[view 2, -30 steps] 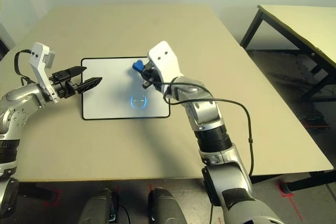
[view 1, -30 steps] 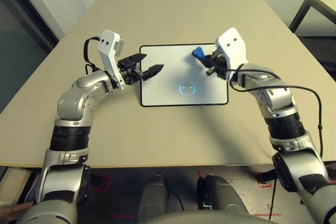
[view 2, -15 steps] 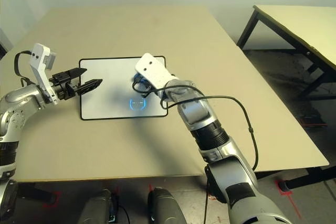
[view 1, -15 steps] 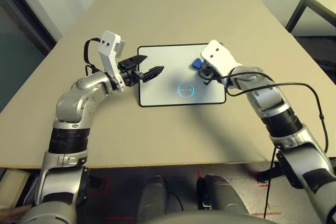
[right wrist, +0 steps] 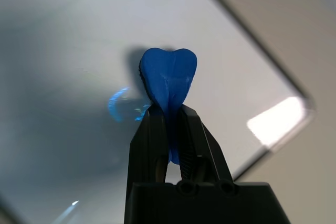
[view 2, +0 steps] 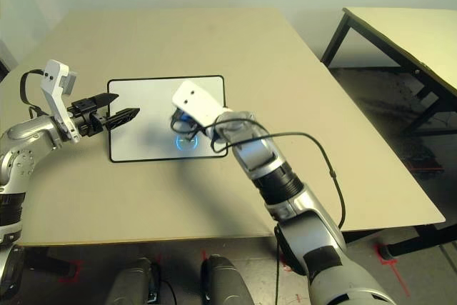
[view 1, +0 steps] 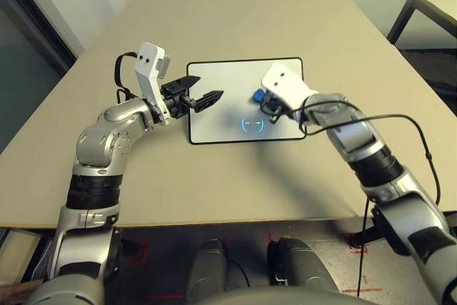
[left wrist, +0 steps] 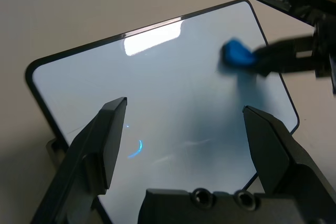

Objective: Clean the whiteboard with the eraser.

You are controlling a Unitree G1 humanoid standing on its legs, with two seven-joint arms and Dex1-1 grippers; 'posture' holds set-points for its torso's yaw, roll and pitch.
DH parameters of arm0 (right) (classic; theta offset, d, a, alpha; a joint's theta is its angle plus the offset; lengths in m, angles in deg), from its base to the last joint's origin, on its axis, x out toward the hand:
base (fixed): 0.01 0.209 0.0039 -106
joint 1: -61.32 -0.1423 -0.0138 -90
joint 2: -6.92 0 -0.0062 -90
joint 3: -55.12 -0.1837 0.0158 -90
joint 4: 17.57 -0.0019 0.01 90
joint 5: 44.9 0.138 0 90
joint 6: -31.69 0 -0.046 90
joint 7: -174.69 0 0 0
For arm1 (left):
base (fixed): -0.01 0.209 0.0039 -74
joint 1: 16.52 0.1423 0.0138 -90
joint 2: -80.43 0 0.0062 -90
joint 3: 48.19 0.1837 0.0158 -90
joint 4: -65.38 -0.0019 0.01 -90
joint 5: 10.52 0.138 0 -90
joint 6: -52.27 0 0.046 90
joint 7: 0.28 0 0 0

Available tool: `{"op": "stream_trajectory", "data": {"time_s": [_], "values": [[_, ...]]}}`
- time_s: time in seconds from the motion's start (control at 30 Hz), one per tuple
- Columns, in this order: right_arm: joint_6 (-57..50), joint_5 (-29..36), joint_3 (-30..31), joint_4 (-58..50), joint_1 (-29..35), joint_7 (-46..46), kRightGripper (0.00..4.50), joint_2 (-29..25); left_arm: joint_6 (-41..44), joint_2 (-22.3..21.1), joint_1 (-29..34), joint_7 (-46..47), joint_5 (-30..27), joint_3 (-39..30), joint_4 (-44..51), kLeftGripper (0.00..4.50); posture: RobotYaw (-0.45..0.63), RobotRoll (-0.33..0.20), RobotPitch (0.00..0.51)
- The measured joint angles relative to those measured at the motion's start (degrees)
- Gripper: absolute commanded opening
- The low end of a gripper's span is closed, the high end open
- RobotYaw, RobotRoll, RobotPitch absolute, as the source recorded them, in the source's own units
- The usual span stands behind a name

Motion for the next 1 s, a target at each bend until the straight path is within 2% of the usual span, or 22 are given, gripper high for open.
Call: {"op": "stream_trajectory", "data": {"time_s": [0.13, 0.37, 0.5, 0.7, 1.0], "values": [[0.71, -0.50, -0.06, 0.15, 0.31, 0.05, 0.22, -0.23, 0.00, 0.12, -0.10, -0.01, 0.00, 0.05, 0.00, 4.50, -0.02, 0.000, 0.089], [-4.64, -1.60, 4.12, -9.59, 6.40, 4.08, 0.21, -2.43, 0.06, 0.14, -0.14, -0.12, 0.01, 0.06, 0.00, 4.50, -0.02, 0.000, 0.091], [-6.54, -1.60, 5.62, -11.34, 7.72, 5.43, 0.20, -2.39, 0.07, 0.14, -0.16, -0.23, 0.01, 0.07, 0.00, 4.50, -0.02, 0.000, 0.092], [-5.80, -1.62, 5.40, -8.16, 5.27, 5.14, 0.20, -1.46, 0.14, 0.24, -0.16, -0.26, 0.00, 0.07, 0.00, 4.50, -0.02, 0.000, 0.093], [-0.25, -2.44, 1.44, -0.02, 0.15, 0.72, 0.20, 0.33, 0.40, 0.29, -0.11, -0.24, -0.10, 0.06, 0.01, 4.50, -0.01, 0.000, 0.094]]}}
